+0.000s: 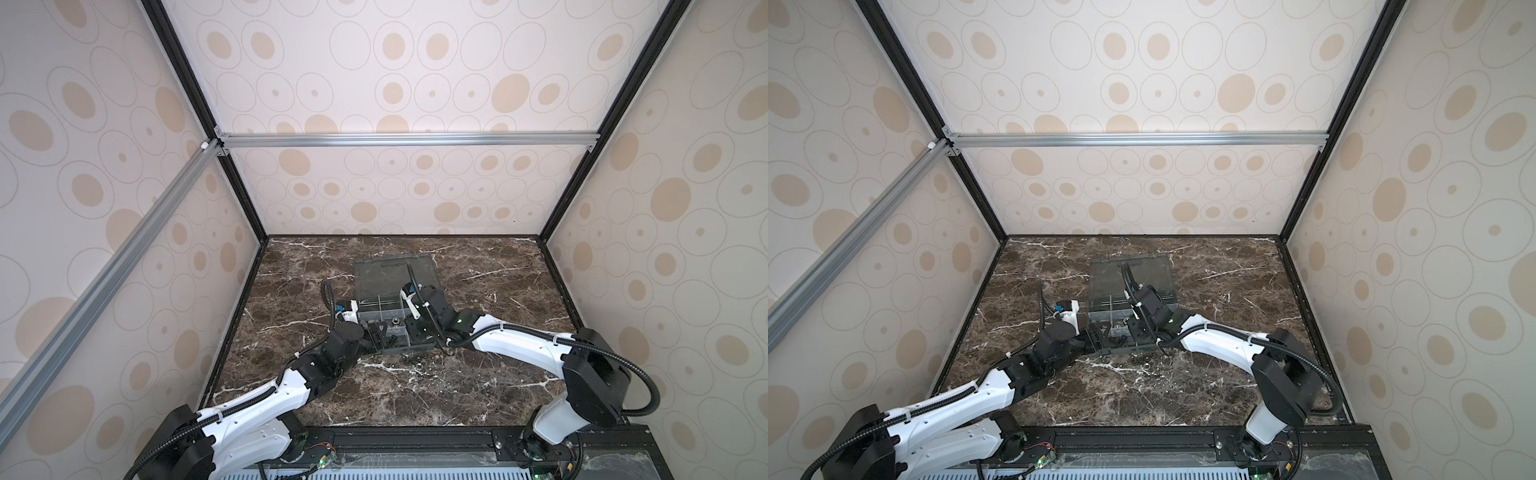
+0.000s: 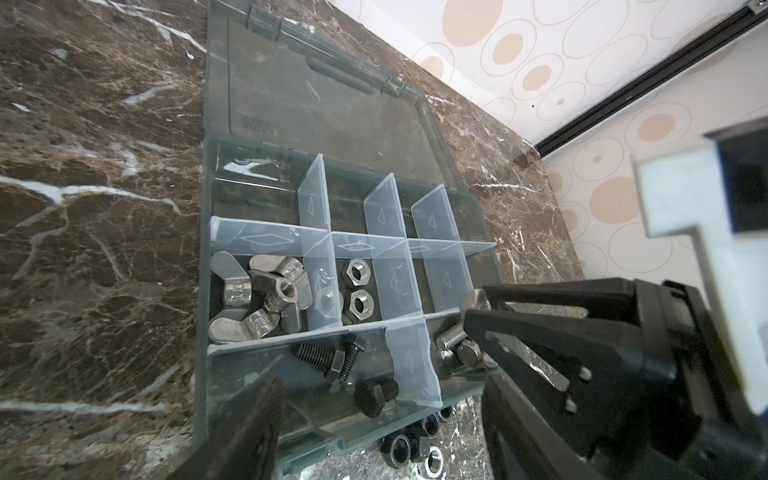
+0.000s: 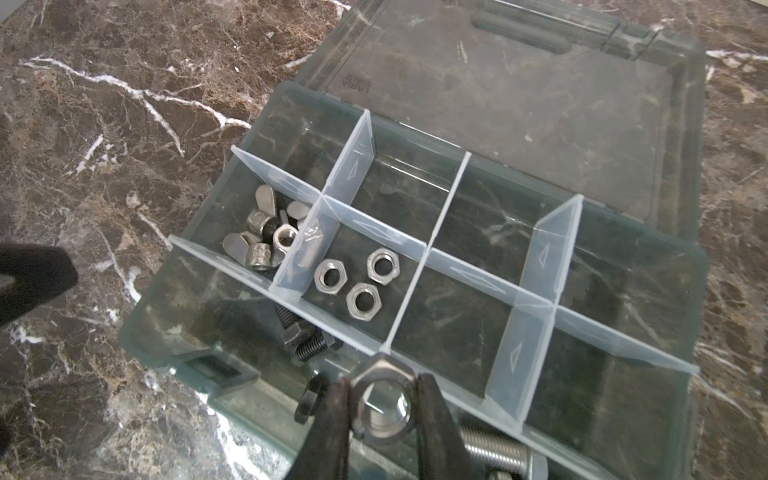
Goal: Sort the screws and nuts into containers
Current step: 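Lift the hex nut with the right gripper over the hex nut compartment, then open the right gripper to drop the hex nut into the compartment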
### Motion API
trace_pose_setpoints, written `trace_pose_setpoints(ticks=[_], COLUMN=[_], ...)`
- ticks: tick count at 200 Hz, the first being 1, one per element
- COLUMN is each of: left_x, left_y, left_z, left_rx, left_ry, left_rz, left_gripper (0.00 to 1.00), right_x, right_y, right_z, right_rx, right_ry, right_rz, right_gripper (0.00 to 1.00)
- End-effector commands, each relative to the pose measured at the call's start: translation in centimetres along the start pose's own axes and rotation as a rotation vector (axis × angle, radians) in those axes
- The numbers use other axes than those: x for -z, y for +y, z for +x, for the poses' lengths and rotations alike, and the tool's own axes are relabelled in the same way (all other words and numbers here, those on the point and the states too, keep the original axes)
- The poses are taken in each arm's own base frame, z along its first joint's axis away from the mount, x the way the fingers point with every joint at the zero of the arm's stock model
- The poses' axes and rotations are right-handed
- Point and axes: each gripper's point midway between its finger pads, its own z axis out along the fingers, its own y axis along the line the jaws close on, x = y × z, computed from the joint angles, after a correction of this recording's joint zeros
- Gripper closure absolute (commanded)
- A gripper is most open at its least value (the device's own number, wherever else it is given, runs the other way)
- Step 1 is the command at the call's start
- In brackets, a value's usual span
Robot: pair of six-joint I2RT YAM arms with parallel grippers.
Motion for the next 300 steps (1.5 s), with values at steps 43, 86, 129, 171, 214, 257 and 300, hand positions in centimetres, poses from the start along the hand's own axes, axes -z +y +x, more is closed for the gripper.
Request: trace_pose_setpoints(ticks=[43, 86, 129, 171, 214, 257, 300], left_x=[0.3, 0.6, 0.5, 0.0, -0.4, -0.7, -1.2], left_y=[1.1, 1.3, 0.6, -0.5, -1.3, -2.1, -3.5], left_z=[0.2, 0.0, -0.4, -0.2, -0.2, -0.5, 0.4], left_rx=[0.038, 0.039, 0.018, -0.014, -0.040, -0.056, -0.104], left_ry=[-0.009, -0.022, -0.027, -0.005, 0.005, 0.002, 0.039], left_rz=[-0.021, -0.027, -0.008, 0.028, 0.054, 0.082, 0.092], left_gripper=[0.24, 0.24, 0.24, 0.24, 0.25, 0.27, 0.27], right_x=[-4.1, -5.2, -4.9, -3.3, -0.4, 2.9, 5.0], right_y=[0.9, 1.3, 1.3, 0.7, -1.2, -3.2, -5.6], right_z=[-1.5, -1.9, -1.9, -1.5, -0.8, 0.3, 2.9], right_rx=[0.033, 0.010, 0.000, -0.021, -0.020, -0.041, -0.080], right_ry=[0.071, 0.082, 0.089, 0.079, 0.068, 0.045, 0.049], right_rz=[-0.035, -0.053, -0.057, -0.055, -0.017, 0.014, 0.060], right_gripper=[0.79, 0.65, 0.57, 0.56, 0.56, 0.55, 0.55])
